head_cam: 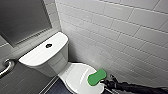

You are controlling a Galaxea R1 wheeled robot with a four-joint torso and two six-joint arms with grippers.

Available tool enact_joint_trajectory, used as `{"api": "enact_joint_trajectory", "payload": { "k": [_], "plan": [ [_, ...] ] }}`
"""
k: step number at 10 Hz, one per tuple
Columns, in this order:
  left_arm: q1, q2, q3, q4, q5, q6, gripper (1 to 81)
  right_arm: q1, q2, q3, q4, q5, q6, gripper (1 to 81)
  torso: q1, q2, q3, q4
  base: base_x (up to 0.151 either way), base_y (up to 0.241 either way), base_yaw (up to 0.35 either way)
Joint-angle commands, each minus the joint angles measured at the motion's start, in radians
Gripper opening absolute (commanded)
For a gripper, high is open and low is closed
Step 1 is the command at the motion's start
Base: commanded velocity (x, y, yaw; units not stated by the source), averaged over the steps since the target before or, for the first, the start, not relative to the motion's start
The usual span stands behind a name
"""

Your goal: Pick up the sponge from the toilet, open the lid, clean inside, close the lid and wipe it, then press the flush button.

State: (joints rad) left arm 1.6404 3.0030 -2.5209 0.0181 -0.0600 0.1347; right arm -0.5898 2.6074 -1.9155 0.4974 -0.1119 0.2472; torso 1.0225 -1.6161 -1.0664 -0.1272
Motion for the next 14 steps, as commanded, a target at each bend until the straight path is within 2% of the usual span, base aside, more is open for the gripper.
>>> {"api": "enact_joint_trajectory", "payload": {
  "k": [1, 6, 13, 14],
  "plan": [
    [0.039, 0.016, 0.002, -0.004, 0.089, 0.008, 81.1, 0.126, -0.027, 0.026, 0.003, -0.048, 0.000, 81.1, 0.000, 0.000, 0.000, 0.000, 0.000, 0.000, 0.000],
    [0.039, 0.016, -0.001, -0.006, 0.089, 0.008, 81.1, 0.176, -0.010, -0.063, 0.003, -0.052, -0.002, 81.1, 0.000, 0.000, 0.000, 0.000, 0.000, 0.000, 0.000],
    [0.039, 0.015, -0.001, -0.006, 0.091, 0.006, 81.1, 0.210, 0.059, -0.072, 0.001, -0.049, -0.002, 81.1, 0.000, 0.000, 0.000, 0.000, 0.000, 0.000, 0.000],
    [0.039, 0.015, -0.001, -0.006, 0.091, 0.006, 81.1, 0.207, 0.079, -0.083, 0.001, -0.048, -0.002, 81.1, 0.064, -0.100, 0.000, 0.000, 0.000, 0.000, 0.000]
  ]
}}
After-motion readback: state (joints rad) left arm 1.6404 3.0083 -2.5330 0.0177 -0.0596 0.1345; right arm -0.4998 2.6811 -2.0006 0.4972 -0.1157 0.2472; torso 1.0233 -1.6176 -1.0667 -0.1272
